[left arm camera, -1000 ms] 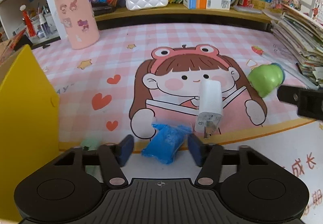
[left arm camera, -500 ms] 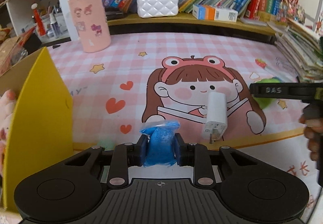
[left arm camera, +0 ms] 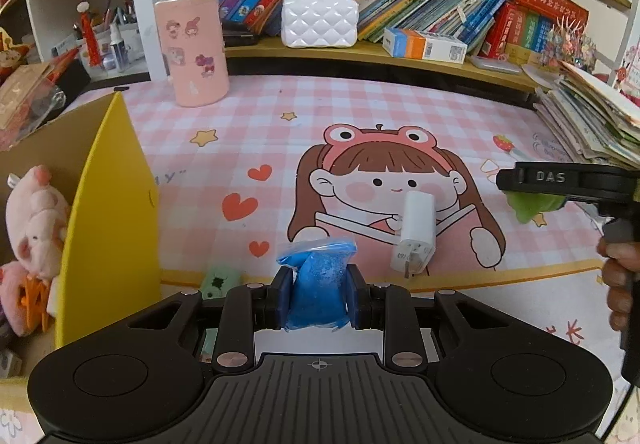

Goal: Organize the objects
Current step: 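Grasp the blue bag with the left tool while the right tool grasps the green bottle toy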

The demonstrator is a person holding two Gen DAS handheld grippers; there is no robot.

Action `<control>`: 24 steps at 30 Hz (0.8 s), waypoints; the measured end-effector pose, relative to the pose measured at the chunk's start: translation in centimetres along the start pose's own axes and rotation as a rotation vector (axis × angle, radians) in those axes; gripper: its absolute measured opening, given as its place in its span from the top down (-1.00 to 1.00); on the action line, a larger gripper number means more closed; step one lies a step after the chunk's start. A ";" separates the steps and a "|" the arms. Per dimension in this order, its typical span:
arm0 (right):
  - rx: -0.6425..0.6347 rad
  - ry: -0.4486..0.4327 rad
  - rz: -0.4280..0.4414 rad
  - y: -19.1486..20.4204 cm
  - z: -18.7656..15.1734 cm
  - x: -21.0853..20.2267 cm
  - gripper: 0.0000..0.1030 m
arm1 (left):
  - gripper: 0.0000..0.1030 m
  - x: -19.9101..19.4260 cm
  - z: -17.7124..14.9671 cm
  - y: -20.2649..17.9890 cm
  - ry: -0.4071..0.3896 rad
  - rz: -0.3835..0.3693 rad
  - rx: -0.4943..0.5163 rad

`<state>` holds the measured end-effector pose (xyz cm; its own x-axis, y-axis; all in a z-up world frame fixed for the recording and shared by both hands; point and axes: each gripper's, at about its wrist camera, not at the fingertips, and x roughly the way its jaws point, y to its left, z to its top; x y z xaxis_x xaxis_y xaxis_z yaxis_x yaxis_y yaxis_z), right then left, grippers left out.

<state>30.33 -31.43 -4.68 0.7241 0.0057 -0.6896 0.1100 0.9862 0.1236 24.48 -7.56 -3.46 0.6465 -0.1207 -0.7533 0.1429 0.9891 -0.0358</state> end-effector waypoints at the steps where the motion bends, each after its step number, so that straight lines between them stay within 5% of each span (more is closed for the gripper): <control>1: 0.000 -0.002 0.005 0.2 -0.1 -0.7 -0.46 | 0.50 -0.3 -0.1 0.1 -0.002 -0.004 -0.003; 24: -0.062 0.042 0.078 11.4 -10.0 -13.7 -0.46 | 0.51 -8.8 -6.0 6.3 -0.080 -0.073 -0.040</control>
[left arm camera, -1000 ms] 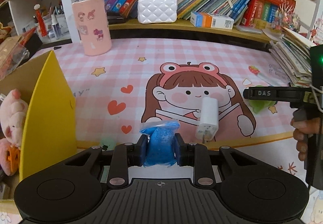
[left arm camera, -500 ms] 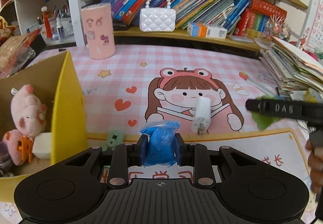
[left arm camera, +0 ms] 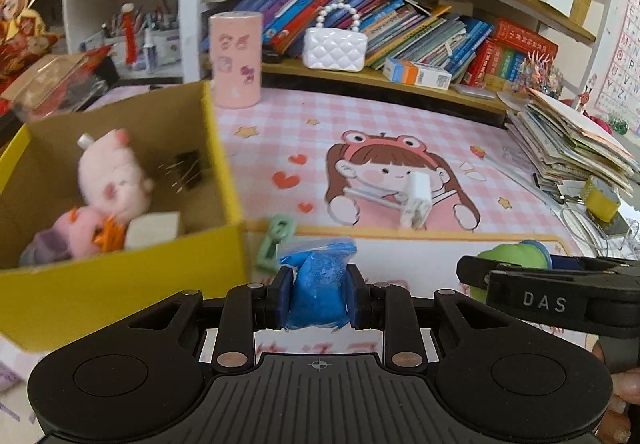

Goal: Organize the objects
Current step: 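Grasp the blue bag with the left tool while the right tool grasps the green bottle toy, then carry the blue bag and green bottle toy over the yellow box with both tools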

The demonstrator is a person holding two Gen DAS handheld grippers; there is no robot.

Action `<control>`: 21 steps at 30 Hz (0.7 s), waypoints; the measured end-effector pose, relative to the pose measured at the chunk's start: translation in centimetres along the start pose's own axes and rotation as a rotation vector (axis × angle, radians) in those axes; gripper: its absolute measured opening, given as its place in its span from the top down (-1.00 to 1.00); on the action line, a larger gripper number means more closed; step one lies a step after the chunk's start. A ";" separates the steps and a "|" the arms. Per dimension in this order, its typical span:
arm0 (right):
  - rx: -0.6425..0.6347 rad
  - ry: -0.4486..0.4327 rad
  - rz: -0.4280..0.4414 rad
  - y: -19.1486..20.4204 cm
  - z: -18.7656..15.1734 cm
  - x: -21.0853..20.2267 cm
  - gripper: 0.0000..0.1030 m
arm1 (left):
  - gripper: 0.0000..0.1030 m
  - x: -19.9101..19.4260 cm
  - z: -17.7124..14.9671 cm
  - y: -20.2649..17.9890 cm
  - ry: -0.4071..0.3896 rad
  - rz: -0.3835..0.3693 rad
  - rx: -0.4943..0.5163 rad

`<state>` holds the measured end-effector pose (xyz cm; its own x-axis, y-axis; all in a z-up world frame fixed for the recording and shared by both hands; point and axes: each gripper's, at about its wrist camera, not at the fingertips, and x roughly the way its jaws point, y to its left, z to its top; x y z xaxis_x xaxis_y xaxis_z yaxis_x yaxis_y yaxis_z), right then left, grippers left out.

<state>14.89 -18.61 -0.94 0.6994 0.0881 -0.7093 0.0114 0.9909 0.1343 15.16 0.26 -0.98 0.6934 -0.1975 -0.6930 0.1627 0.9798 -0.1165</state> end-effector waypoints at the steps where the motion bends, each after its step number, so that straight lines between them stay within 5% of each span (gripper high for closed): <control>1: -0.002 0.001 -0.001 0.4 -0.4 -0.3 -0.46 | 0.51 -0.4 -0.4 0.5 0.001 -0.001 -0.005; 21: -0.113 0.033 0.117 13.3 -9.5 -6.6 -0.45 | 0.51 -11.6 -8.7 10.7 -0.031 0.091 -0.109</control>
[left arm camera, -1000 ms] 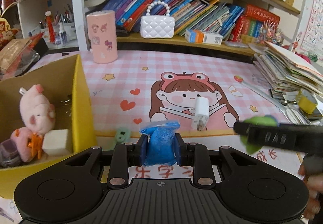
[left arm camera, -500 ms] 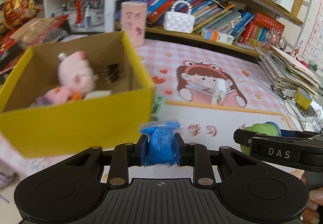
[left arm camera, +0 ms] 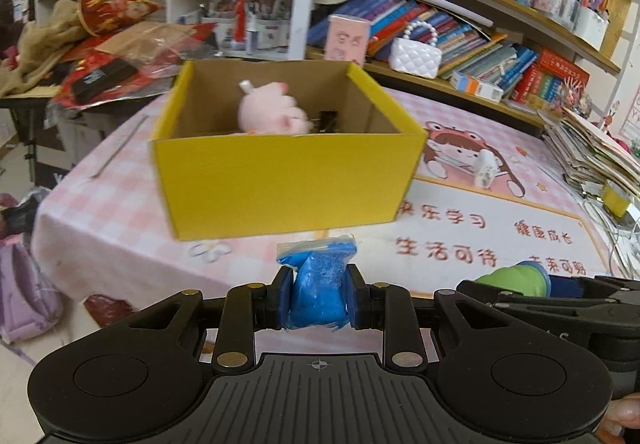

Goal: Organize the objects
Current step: 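Carry the blue bag and green bottle toy over the yellow box with both tools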

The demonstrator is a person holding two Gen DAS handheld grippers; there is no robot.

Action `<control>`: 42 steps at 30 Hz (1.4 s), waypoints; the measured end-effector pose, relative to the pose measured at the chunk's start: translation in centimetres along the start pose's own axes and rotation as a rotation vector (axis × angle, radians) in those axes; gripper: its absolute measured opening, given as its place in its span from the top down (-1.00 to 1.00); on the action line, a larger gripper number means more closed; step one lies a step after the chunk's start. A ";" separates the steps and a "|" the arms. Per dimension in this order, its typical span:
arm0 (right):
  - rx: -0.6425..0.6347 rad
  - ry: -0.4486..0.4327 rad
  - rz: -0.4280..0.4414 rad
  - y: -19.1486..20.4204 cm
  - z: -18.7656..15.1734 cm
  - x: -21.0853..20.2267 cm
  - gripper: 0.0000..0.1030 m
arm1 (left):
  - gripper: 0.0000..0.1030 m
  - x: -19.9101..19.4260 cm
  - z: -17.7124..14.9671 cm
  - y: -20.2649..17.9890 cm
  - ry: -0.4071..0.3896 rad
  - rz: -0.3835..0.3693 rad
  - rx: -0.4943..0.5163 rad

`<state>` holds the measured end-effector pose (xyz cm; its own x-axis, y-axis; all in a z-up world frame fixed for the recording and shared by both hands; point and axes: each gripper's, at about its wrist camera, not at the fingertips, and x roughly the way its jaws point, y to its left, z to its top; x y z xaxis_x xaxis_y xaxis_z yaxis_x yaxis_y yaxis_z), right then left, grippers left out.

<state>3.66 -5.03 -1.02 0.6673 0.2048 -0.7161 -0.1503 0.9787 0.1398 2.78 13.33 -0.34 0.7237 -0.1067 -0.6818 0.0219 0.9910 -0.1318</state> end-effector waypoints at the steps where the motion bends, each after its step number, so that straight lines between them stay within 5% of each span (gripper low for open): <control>1: -0.003 0.000 0.008 0.6 -0.3 -0.2 -0.45 | 0.51 -0.4 -0.3 0.4 -0.003 0.004 -0.001; 15: -0.095 -0.028 0.079 7.6 -1.3 -1.7 -0.44 | 0.51 -4.8 -1.8 5.9 -0.075 0.060 -0.067; 26: -0.128 -0.026 0.070 9.3 -0.7 -1.1 -0.44 | 0.51 -4.9 -1.5 7.8 -0.086 0.062 -0.104; 42: -0.134 -0.188 0.017 8.3 7.5 1.5 -0.44 | 0.51 -1.6 4.1 7.7 -0.152 0.062 -0.109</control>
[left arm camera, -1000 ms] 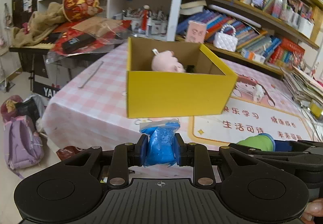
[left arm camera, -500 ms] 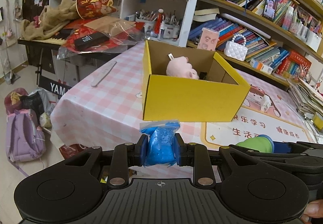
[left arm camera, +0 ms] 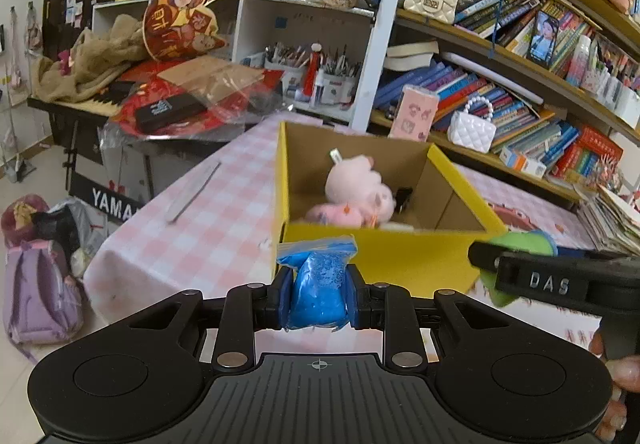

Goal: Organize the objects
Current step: 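Carry the blue bag and green bottle toy over the yellow box with both tools, then open both tools to drop the bag and bottle toy into the box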

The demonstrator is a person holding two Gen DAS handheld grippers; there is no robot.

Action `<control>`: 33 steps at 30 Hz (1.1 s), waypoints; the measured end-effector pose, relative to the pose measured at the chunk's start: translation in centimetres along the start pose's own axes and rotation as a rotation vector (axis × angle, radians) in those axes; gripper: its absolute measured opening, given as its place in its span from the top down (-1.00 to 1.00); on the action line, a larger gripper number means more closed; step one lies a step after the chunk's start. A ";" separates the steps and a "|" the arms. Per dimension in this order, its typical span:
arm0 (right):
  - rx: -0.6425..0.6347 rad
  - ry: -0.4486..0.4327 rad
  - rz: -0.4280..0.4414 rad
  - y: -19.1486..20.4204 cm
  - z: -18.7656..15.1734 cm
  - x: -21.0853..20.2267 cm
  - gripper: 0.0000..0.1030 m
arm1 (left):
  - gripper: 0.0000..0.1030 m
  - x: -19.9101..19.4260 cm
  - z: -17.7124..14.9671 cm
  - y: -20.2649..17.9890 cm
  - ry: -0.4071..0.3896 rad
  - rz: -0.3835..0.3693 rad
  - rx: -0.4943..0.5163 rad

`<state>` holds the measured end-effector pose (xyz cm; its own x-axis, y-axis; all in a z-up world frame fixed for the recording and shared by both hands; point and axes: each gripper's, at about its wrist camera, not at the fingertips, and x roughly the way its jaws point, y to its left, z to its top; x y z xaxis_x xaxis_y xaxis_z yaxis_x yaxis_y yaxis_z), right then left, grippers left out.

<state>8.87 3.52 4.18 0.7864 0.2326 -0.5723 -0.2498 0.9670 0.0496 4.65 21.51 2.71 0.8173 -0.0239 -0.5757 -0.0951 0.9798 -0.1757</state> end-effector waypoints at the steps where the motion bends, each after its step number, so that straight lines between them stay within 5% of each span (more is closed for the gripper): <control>1: -0.004 -0.013 -0.003 -0.2 0.7 0.4 -0.44 | 0.51 0.4 0.4 -0.2 -0.006 0.000 0.000; 14: -0.048 0.004 0.037 -2.3 5.1 8.2 -0.45 | 0.51 7.5 4.6 -2.1 0.003 0.036 -0.016; 23: -0.191 0.089 0.107 -1.2 4.4 14.2 -0.45 | 0.50 12.9 5.5 -2.7 0.095 0.075 -0.003; 33: -0.294 0.106 0.171 -0.2 4.0 16.1 -0.51 | 0.46 15.4 5.9 -3.7 0.136 0.089 0.048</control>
<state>23.78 7.49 -1.78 0.6599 0.3615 -0.6587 -0.5368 0.8402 -0.0766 20.89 18.73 -0.83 0.7222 0.0398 -0.6906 -0.1333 0.9876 -0.0826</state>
